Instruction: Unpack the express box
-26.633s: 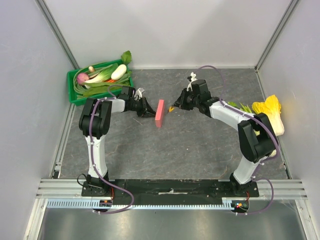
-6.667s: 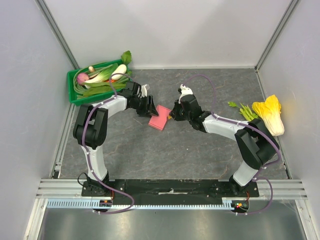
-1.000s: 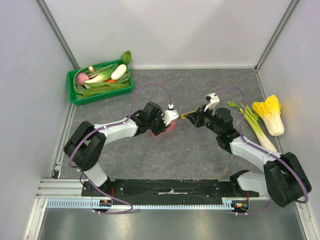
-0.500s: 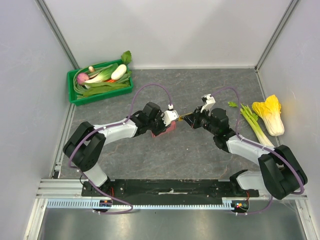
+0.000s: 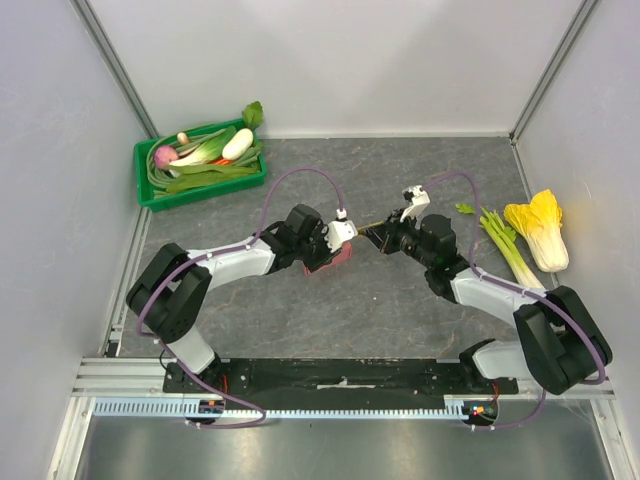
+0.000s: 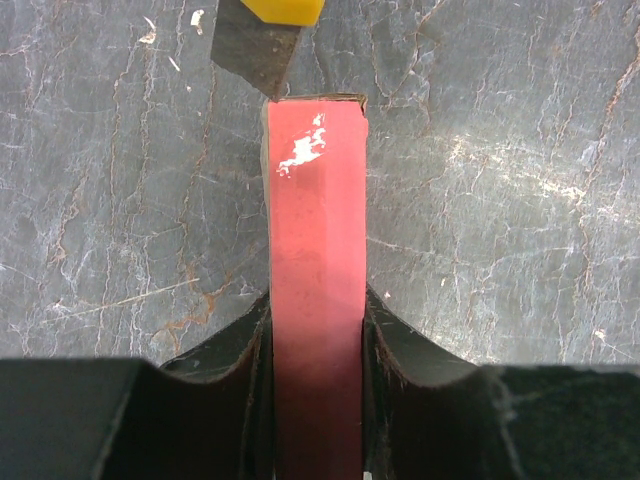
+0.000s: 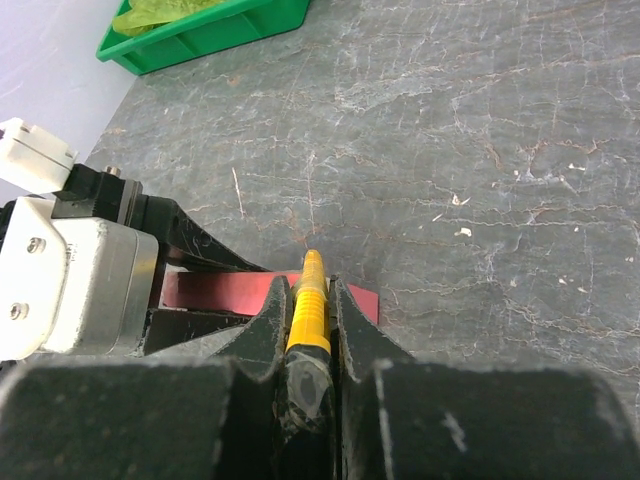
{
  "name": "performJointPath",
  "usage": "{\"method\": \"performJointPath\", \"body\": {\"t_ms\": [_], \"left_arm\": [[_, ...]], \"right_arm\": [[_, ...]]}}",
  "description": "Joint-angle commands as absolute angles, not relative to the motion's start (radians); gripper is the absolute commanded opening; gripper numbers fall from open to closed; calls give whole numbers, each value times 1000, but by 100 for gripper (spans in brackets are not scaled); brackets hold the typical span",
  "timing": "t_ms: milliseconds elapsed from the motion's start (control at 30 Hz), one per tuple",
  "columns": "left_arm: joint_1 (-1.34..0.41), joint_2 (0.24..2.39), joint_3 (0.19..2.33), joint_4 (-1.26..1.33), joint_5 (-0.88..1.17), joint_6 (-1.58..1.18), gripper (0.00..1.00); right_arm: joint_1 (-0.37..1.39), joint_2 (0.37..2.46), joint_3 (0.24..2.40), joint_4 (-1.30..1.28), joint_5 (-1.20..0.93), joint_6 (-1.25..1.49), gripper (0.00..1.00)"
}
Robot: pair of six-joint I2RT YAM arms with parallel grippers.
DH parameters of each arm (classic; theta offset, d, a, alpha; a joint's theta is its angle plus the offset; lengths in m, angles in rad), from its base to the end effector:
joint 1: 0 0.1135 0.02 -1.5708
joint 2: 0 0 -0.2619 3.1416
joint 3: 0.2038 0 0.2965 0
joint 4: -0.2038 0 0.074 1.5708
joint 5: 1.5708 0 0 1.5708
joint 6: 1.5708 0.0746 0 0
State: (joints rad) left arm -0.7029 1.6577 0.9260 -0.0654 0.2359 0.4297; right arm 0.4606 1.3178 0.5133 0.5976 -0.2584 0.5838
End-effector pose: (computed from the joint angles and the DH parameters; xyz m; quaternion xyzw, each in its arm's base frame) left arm 0.2949 -0.2727 0.1202 0.5309 0.7523 -0.1590 0.3563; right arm 0.2979 0.1691 0.1695 -0.0337 0.7734 0.3985 0.4919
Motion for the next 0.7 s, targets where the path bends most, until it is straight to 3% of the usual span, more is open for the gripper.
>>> {"method": "performJointPath", "body": {"t_ms": [0, 667], "left_arm": [[-706, 1651, 925, -61, 221, 466, 28], [-707, 1689, 957, -64, 156, 451, 25]], "right_arm": [[465, 1330, 549, 637, -262, 574, 0], [482, 1338, 506, 568, -281, 496, 0]]}}
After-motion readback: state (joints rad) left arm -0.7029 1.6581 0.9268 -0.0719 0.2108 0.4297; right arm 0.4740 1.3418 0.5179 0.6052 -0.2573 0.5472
